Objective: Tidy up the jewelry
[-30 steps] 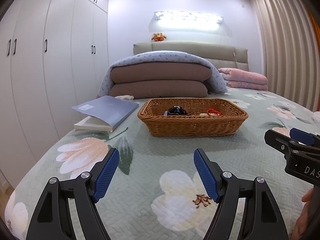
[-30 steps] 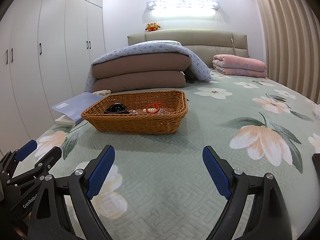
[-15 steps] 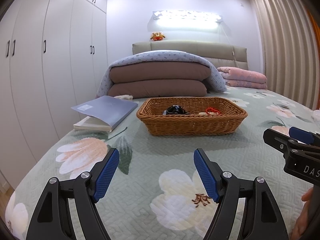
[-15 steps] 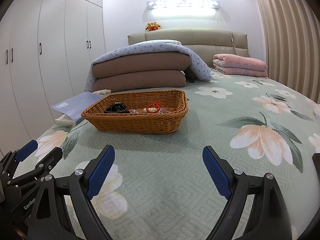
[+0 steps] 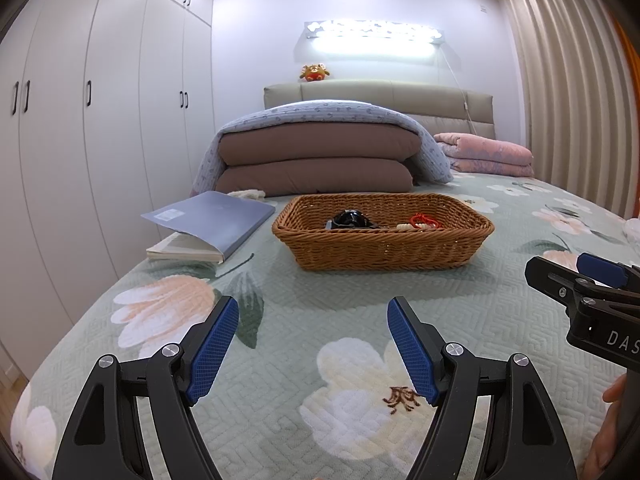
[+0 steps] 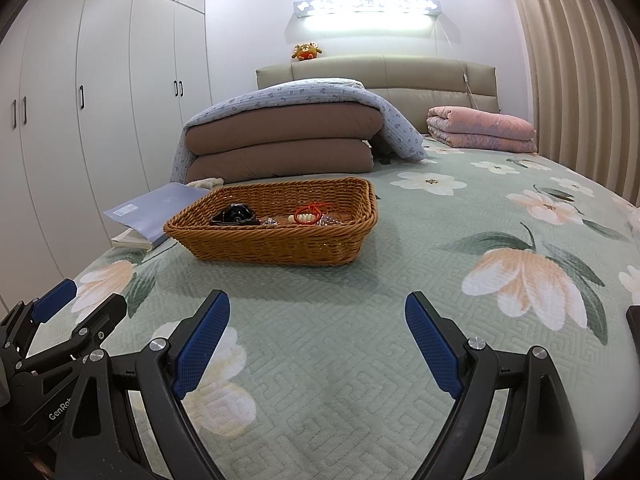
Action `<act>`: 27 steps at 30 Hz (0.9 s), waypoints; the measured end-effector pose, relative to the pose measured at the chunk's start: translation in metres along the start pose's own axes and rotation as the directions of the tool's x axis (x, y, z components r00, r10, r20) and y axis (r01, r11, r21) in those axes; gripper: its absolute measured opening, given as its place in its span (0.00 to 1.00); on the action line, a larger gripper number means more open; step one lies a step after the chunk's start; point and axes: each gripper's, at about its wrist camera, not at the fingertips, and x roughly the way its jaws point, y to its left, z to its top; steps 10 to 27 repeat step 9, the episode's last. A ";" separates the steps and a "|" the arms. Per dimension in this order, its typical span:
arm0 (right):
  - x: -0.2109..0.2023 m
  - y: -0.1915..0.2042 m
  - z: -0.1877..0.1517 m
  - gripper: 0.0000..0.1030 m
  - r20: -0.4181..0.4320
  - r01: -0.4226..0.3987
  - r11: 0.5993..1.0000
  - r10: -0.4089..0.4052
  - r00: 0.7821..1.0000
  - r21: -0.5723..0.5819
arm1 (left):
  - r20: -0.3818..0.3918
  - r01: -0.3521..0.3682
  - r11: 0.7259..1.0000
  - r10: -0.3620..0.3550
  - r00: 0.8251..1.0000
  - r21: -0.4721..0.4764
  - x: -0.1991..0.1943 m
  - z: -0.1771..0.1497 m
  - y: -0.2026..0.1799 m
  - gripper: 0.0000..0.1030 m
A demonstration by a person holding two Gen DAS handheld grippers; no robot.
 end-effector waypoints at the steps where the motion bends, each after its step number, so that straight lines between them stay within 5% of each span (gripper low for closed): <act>1: 0.000 0.000 0.000 0.88 0.000 -0.001 1.000 0.001 1.000 0.000 | 0.000 0.000 1.000 0.000 1.000 0.000 0.000 0.000 0.000 0.76; 27: 0.000 0.000 0.000 0.88 0.001 0.000 1.000 0.000 1.000 -0.002 | -0.002 -0.006 1.000 0.006 1.000 -0.001 0.000 0.000 0.000 0.76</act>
